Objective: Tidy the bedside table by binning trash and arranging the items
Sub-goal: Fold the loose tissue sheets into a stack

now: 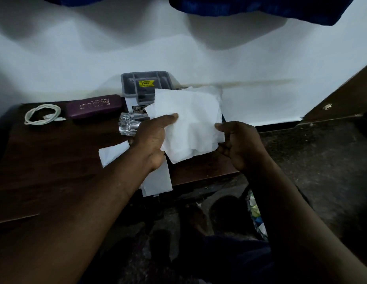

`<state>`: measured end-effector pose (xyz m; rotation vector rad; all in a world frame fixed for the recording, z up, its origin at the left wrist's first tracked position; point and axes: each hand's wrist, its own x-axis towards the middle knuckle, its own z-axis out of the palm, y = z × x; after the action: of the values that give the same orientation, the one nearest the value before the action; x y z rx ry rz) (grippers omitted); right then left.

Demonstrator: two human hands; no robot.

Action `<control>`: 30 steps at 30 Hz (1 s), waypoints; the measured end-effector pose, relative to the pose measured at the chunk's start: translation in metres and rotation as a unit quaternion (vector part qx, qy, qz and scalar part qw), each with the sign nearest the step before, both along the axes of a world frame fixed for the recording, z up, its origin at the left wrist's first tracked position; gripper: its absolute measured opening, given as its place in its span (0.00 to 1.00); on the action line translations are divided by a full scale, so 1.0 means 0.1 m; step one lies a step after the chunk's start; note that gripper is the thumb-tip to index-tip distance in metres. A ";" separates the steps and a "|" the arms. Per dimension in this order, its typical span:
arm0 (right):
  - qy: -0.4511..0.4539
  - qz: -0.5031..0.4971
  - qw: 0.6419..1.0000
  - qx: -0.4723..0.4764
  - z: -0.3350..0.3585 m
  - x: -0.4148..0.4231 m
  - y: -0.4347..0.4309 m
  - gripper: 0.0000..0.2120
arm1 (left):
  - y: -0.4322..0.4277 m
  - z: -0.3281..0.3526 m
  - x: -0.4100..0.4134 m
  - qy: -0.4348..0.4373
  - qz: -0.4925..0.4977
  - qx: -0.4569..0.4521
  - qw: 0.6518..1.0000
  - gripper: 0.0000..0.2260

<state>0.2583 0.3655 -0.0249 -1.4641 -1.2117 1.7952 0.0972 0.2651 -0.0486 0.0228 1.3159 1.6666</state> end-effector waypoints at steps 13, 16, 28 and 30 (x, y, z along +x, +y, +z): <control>0.041 0.105 0.992 -0.051 0.14 0.12 0.01 0.20 | -0.01 0.00 -0.11 0.082 -0.044 -0.013 0.996 0.12; 0.026 0.126 0.991 -0.027 0.12 0.13 0.00 0.12 | -0.01 0.01 -0.09 0.113 -0.059 -0.013 0.992 0.15; 0.038 0.115 0.992 0.031 -0.03 0.02 0.05 0.37 | -0.01 0.00 0.05 0.189 -0.016 -0.046 0.981 0.11; 0.100 0.151 0.984 0.005 -0.05 0.03 0.06 0.37 | -0.01 0.00 0.04 0.189 -0.013 -0.049 0.981 0.11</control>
<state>0.2609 0.3719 -0.0299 -1.1067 -1.3918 2.0725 0.1014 0.2638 -0.0484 0.3114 1.6721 1.6232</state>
